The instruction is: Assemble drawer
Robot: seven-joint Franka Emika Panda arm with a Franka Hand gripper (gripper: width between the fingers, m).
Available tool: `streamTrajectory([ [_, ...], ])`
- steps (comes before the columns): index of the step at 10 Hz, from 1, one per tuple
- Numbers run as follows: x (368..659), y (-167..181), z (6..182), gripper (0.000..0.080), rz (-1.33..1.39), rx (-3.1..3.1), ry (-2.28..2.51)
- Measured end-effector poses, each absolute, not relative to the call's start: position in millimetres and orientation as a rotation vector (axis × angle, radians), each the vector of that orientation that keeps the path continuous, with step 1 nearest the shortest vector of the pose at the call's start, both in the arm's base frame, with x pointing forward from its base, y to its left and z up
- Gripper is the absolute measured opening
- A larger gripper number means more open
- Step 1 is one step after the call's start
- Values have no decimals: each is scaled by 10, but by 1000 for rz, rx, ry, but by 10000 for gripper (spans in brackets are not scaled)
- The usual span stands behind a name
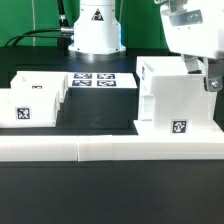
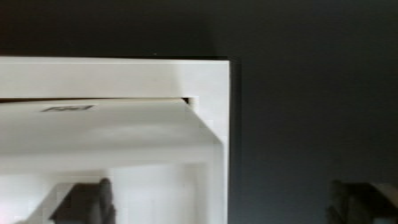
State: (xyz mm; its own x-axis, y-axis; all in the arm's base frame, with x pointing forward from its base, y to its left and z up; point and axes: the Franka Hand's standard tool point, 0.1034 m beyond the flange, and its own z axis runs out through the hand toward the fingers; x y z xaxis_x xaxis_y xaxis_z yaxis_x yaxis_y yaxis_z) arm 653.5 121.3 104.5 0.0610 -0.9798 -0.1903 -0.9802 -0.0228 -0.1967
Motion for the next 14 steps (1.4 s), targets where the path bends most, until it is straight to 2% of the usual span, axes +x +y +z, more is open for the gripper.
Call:
streamTrajectory([
  [3,6525,1207,1073,644,-4,-2121,1925],
  [5,6407,1173,1281,649,18,-2275,1752],
  [8,6231,1118,1455,649,33,-2409,1552],
  [11,6217,1109,1430,649,-8,-2576,1268],
  [14,6064,927,1419,649,31,-2815,745],
])
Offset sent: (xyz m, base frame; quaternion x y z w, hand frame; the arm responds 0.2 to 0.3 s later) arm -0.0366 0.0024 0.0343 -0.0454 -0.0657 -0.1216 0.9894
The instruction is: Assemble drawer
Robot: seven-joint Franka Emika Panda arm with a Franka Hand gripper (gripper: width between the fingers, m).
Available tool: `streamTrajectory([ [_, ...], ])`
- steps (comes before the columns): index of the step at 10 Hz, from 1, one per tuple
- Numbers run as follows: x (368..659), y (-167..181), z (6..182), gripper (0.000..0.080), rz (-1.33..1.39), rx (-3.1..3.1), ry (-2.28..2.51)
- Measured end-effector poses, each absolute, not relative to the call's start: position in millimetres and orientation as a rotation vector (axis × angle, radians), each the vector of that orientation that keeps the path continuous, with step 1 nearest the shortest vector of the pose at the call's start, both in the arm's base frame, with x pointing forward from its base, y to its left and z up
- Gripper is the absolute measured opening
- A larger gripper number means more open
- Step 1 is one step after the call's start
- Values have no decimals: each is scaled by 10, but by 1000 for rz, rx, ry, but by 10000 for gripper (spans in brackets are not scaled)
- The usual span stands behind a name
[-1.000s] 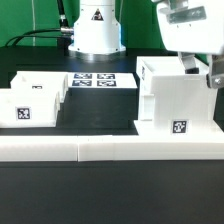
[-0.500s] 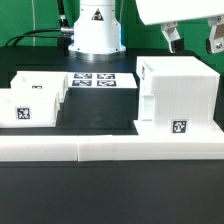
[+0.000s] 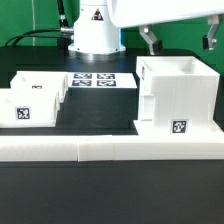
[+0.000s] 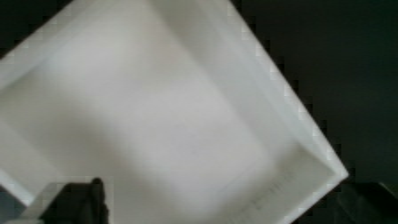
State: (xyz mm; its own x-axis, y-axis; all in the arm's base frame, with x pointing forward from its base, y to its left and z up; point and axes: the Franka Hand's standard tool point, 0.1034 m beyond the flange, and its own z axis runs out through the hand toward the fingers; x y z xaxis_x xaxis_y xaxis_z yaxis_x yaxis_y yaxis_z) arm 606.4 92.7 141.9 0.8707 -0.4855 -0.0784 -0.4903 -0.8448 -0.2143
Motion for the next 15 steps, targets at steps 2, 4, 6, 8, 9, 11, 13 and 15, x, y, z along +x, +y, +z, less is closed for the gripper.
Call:
streamTrajectory([
  [2,6064,786,1398,649,-32,-2893,442],
  [4,6058,757,1388,649,-56,-2936,191],
  [6,5952,537,1381,649,-53,-2972,-58],
  [8,5754,134,1349,649,-56,-3000,-84],
  [9,5679,-19,1321,649,-60,-3008,-72],
  [11,5557,-348,1204,649,-76,-3010,-146],
  [13,5555,-348,1198,649,-71,-3012,-115],
  [15,5553,-356,1196,649,-70,-3013,-112],
])
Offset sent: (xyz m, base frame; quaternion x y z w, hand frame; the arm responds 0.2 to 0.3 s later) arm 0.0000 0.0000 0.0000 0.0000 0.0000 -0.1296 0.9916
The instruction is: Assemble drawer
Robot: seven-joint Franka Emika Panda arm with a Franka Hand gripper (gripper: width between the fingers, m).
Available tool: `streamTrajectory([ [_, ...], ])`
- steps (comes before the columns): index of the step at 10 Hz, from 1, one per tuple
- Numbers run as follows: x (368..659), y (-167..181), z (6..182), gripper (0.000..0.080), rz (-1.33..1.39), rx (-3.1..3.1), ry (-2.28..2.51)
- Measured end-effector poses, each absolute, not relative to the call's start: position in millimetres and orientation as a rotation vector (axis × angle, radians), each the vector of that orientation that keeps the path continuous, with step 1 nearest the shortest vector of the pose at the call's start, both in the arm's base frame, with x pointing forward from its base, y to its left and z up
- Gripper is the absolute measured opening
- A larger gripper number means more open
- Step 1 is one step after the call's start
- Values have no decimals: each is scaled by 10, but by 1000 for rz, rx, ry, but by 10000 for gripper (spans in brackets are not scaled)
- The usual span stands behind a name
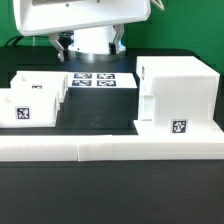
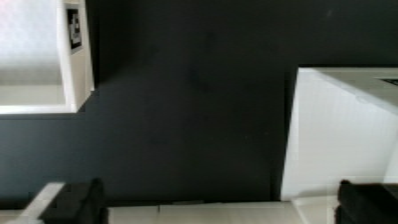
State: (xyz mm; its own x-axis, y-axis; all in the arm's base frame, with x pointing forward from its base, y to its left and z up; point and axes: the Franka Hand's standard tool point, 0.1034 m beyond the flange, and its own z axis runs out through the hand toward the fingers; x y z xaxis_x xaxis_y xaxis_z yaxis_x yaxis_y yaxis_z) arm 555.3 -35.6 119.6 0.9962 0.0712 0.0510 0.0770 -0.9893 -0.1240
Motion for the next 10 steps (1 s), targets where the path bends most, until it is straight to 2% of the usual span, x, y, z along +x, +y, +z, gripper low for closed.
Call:
streamTrajectory([
  [1,5526,-390,1172,649,-62,-3015,-113],
  [5,5118,-815,775,649,-23,-3076,-88],
  [8,5065,-1082,505,649,-51,-3115,-155],
  [10,5059,-1061,389,649,-49,-3124,-167],
])
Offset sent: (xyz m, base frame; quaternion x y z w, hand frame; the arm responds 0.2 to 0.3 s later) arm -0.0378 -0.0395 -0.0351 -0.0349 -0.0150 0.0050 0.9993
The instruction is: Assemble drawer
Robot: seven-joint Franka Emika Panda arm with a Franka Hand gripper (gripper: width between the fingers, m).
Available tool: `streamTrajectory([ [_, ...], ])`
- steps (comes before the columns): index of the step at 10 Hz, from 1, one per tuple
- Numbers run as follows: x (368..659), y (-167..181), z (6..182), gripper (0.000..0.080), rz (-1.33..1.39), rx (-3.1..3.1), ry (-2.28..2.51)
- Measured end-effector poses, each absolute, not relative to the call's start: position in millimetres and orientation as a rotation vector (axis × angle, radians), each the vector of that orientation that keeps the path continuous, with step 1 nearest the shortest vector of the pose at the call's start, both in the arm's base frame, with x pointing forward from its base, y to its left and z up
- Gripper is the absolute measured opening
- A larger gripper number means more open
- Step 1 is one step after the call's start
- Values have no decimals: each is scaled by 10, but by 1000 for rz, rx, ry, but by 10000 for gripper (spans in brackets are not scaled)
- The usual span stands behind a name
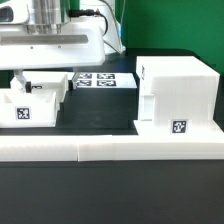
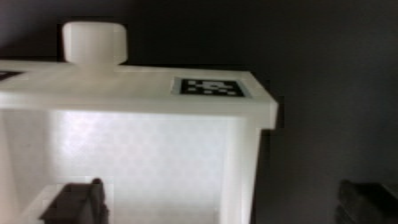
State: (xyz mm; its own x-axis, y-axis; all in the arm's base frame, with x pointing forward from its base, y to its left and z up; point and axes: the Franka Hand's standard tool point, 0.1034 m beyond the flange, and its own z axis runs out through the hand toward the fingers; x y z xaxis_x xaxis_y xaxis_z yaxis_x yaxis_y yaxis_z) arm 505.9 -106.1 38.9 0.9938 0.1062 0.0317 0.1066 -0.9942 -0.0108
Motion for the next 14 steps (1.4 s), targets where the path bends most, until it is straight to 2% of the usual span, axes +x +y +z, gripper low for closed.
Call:
streamTrajectory([
  [4,4999,-971,104,649,-24,-3134,-195],
  [10,4972,-970,64,637,-15,-3135,-195],
  [12,4972,-971,64,284,-15,-3135,-195],
  [13,4972,-971,64,143,-15,-3135,-195],
  [14,4972,-971,64,143,-15,-3135,-195],
])
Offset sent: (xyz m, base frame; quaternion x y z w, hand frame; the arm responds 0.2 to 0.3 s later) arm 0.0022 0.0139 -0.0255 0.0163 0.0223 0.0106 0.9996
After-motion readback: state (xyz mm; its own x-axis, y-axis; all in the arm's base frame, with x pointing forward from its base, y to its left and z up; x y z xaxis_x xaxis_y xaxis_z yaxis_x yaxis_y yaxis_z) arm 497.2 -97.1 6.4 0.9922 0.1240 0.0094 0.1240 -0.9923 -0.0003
